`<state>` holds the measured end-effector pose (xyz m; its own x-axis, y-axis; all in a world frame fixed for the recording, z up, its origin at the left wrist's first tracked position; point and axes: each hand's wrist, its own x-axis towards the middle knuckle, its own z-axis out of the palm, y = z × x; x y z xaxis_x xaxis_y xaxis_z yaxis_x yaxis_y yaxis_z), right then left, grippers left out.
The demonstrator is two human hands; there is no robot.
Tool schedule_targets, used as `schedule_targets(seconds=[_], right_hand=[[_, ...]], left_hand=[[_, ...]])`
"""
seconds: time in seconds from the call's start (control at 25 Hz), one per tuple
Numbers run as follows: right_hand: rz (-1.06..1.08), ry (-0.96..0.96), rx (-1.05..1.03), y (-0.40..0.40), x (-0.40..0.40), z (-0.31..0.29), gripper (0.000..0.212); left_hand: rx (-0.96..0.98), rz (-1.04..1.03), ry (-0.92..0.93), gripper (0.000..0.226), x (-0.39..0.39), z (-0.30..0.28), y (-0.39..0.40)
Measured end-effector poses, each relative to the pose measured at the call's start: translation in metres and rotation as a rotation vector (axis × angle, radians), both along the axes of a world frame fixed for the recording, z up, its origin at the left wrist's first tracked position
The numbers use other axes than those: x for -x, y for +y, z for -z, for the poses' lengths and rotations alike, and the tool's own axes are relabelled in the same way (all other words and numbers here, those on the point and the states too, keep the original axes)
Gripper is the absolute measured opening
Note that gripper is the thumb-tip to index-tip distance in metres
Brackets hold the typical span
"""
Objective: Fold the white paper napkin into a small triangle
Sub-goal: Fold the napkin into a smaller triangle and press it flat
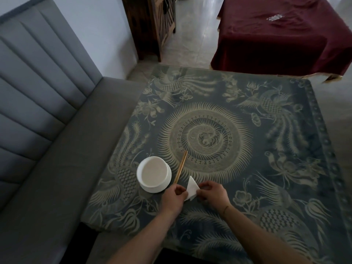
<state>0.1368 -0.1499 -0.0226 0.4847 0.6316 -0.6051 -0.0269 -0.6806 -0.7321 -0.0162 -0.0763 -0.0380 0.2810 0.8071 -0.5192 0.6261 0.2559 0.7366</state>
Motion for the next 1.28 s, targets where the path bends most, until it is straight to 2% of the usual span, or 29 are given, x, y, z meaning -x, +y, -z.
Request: schedule_targets(seconds=[0.2,0.48,0.72,0.84,1.0,1.28], right_hand=[[0.018,-0.029,0.021,0.014,0.008,0.004,0.015],[0.013,-0.059,0.05,0.03,0.011,0.01,0.014],[-0.096,-0.145,0.037,0.036,0.015,0.01,0.016],[-0.196,-0.231,0.053,0.037,0.014,0.008,0.015],[-0.358,-0.438,0.108,0.037,0.017,0.005,0.018],[-0.385,-0.601,0.136,0.032,0.023,0.009,0.022]], left_hand=[[-0.119,0.07,0.064,0.02,0.0,0.0,0.005],[-0.211,0.133,0.096,0.005,0.004,-0.005,0.016],[-0.37,0.244,0.13,0.009,0.006,-0.005,0.014],[-0.414,0.275,0.134,0.011,0.006,-0.005,0.015],[-0.445,0.317,0.139,0.014,0.007,-0.003,0.016],[-0.488,0.426,0.179,0.02,0.007,0.0,0.017]])
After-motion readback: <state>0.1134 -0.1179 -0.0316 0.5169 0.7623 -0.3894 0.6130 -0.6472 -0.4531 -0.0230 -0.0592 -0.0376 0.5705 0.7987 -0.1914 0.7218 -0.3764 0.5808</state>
